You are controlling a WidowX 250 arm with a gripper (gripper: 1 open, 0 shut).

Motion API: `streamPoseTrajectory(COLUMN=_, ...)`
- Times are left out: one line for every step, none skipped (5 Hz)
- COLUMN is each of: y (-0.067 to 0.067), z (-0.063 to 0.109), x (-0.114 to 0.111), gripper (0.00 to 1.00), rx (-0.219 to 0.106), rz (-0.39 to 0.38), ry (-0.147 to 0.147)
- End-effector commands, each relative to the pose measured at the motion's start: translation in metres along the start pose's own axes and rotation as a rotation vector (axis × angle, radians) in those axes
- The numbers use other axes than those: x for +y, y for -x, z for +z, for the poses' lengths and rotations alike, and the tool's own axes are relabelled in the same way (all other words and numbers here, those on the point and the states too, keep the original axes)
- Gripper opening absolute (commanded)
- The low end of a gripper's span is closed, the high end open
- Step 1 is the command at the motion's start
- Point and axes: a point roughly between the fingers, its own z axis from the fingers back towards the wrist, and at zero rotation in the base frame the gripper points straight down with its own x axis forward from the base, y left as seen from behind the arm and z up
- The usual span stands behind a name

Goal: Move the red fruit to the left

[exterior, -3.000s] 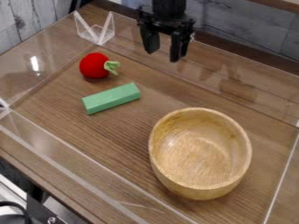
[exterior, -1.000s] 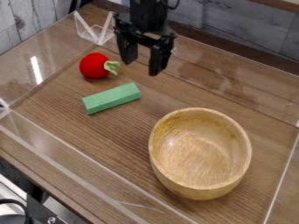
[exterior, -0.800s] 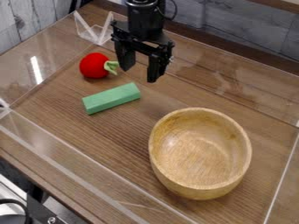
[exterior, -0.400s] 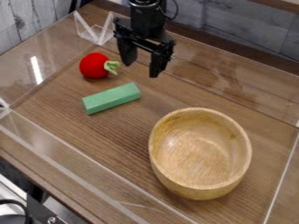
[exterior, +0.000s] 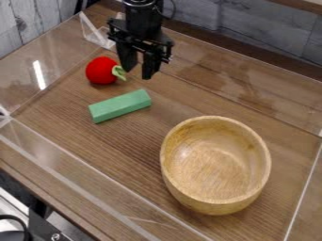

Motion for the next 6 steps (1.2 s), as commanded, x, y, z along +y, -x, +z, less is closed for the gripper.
streamPoseTrajectory(y=-0.007, z=0.045, x=0.0, gripper=1.0, rx=-0.088, rz=0.022, ry=-0.016)
streamPoseTrajectory(y=-0.007, z=0.06, x=-0.015, gripper=1.0, rx=-0.094, rz=0.007, ry=-0.017)
streamPoseTrajectory(y=-0.01, z=0.052, x=-0.027, gripper=1.0, rx=-0.093, rz=-0.089, ry=0.0)
streamPoseTrajectory(y=-0.012, z=0.04, x=-0.029, gripper=1.0, rx=-0.078, rz=-0.13, ry=-0.001)
streamPoseTrajectory(y=-0.006, z=0.03, x=-0.032, gripper=1.0, rx=-0.069, rz=-0.147, ry=-0.005)
streamPoseTrajectory(y=-0.006, z=0.025, x=-0.029, gripper=1.0, rx=-0.065, rz=-0.139, ry=-0.007)
